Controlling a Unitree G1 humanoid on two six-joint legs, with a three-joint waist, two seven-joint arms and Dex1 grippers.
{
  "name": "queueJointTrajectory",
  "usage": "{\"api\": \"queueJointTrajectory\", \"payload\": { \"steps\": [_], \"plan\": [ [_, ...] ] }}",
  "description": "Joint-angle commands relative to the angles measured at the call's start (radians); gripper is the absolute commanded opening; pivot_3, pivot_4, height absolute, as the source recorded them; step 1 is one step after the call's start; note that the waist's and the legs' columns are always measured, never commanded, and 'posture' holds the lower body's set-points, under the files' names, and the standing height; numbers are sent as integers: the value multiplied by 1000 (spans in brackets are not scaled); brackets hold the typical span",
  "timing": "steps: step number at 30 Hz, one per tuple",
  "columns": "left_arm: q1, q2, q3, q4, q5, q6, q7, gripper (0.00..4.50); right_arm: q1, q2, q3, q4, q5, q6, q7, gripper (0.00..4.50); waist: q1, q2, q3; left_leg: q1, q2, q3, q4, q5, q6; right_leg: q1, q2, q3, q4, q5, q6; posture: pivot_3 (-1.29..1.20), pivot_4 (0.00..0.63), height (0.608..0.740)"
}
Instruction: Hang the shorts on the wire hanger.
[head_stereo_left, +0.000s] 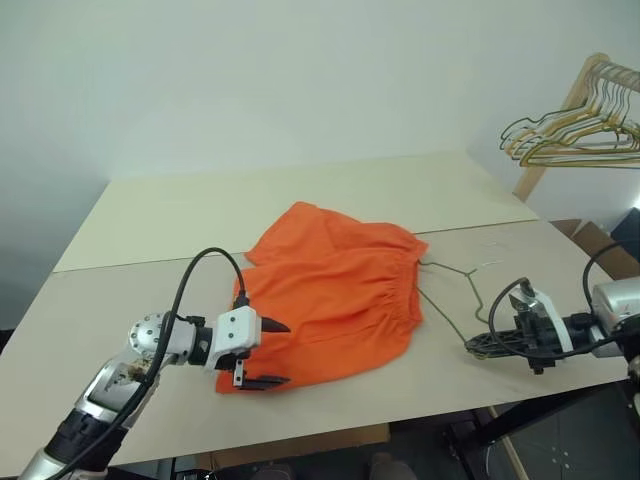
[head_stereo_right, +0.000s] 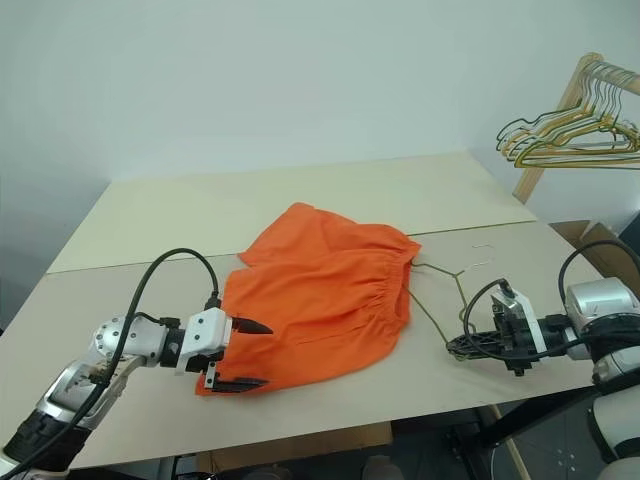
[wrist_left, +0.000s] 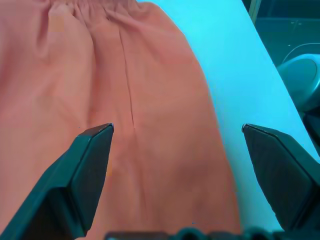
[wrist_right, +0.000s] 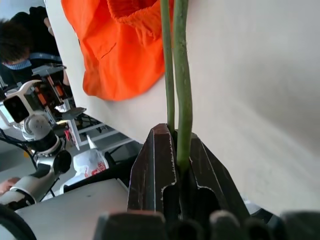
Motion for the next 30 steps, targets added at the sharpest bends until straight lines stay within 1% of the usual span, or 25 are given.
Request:
{"api": "queueJointTrajectory", "payload": {
  "steps": [1,3,6,7,10,13,15,20,21,23,26,30],
  "plan": [
    [-14,-2,4,-10,-2,-20,2,4475,-46,63,-28,25,-16,-34,29,0,-3,0,0,0,0,0,0,0,0,0,0,0,0,0,0,-53,0,740],
    [-15,0,6,-9,-2,-20,2,4475,-57,94,-42,34,-24,-57,34,0,-3,0,0,0,0,0,0,0,0,0,0,0,0,0,0,-48,0,740],
    [-10,6,10,-11,1,-21,4,4475,-25,95,-57,-52,-17,-158,56,0,3,0,0,-1,-1,0,0,0,0,-1,0,0,1,0,0,-35,0,740],
    [-8,8,12,-12,1,-20,5,4475,-33,114,-79,-27,-27,-176,30,0,4,0,0,-1,-2,-1,0,0,0,-2,0,-1,1,0,0,-35,0,740],
    [-2,10,13,-20,-1,-15,9,4475,-112,214,-171,208,-91,-190,-160,0,2,0,0,-1,-2,0,0,0,0,0,1,0,0,0,0,-33,0,740],
    [1,9,12,-26,-4,-10,11,4475,-147,261,-228,304,-130,-252,-186,0,4,0,0,0,-2,0,0,1,-1,0,0,0,1,0,0,-32,0,740],
    [0,9,9,-27,-4,-8,11,4475,-181,286,-275,363,-147,-271,-214,0,3,0,0,-1,-2,-1,-1,5,-9,-1,0,0,1,0,0,-32,0,740],
    [-5,6,6,-24,-2,-8,13,4475,-233,325,-376,406,-180,-360,-280,0,-4,0,0,-1,-2,-1,-1,5,-9,-1,0,0,1,0,0,-31,0,740],
    [-6,6,5,-22,1,-10,14,4475,-236,329,-389,399,-186,-374,-281,0,-5,0,0,-1,-2,-1,-1,5,-9,-1,0,0,1,0,0,-28,0,740],
    [-5,7,7,-23,0,-9,15,4475,-202,329,-376,309,-222,-488,-259,0,-6,0,0,-1,-2,-1,-2,5,-9,-1,0,0,1,0,0,-28,0,740],
    [1,10,14,-31,-7,-6,16,4475,-118,309,-343,118,-279,-649,-243,0,-8,0,0,-1,-2,-1,-2,5,-9,-2,1,0,2,0,0,-28,0,740],
    [-3,12,24,-24,-14,-10,13,4475,-25,279,-365,-97,-330,-820,-287,0,-11,0,0,-1,-3,-1,-1,5,-8,-2,2,0,2,0,1,-30,0,740]
  ]
}}
